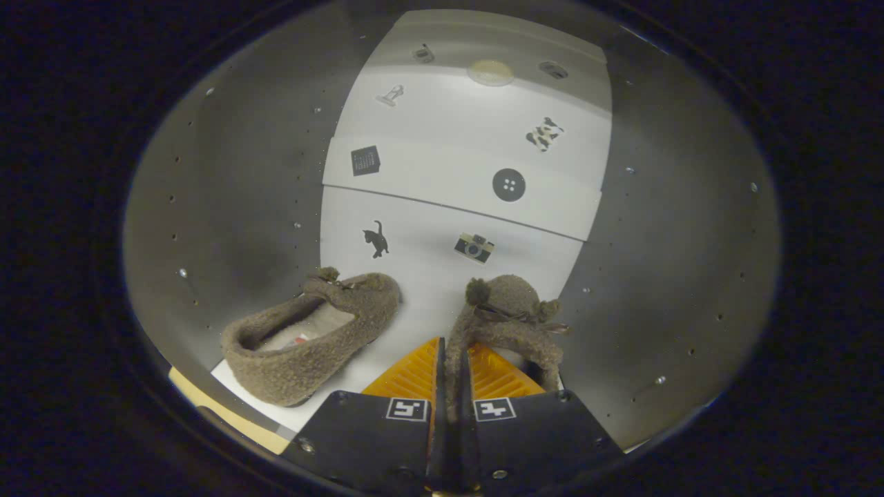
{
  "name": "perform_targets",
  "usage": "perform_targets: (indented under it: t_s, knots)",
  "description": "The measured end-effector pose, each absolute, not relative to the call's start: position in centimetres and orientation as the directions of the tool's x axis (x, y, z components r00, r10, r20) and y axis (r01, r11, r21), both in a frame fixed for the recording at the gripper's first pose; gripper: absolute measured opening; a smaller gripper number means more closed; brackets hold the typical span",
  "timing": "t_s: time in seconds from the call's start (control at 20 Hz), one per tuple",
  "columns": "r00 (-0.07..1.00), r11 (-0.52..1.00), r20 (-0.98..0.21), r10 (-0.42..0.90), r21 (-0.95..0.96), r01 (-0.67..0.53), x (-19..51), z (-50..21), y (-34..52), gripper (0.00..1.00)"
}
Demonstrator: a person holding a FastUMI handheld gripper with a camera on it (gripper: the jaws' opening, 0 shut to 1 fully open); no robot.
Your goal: Open the shoe cabinet door, grab the shoes and put them into the shoe cabinet, then close the shoe cabinet door.
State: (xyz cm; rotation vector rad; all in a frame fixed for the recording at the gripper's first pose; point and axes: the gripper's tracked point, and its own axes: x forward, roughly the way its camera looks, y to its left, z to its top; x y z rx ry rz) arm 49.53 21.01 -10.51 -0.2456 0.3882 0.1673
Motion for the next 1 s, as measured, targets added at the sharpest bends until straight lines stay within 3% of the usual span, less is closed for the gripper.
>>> perform_targets:
  t_s: [0.3,0.4,0.75,0.9,1.0]
  knots:
    - [0.922,0.967,-0.371,0.110,-0.175,-0.185,50.4,-10.8,21.2,0.18]
    - [0.924,0.970,-0.365,0.115,-0.158,-0.183,49.9,-10.3,21.5,0.24]
    - [0.934,0.975,-0.315,0.170,-0.082,-0.205,44.5,-6.6,22.4,0.81]
    - [0.942,0.968,-0.262,0.211,-0.081,-0.239,40.3,-3.8,23.1,0.84]
    - [0.946,0.966,-0.235,0.223,-0.079,-0.247,37.5,-1.6,23.3,0.96]
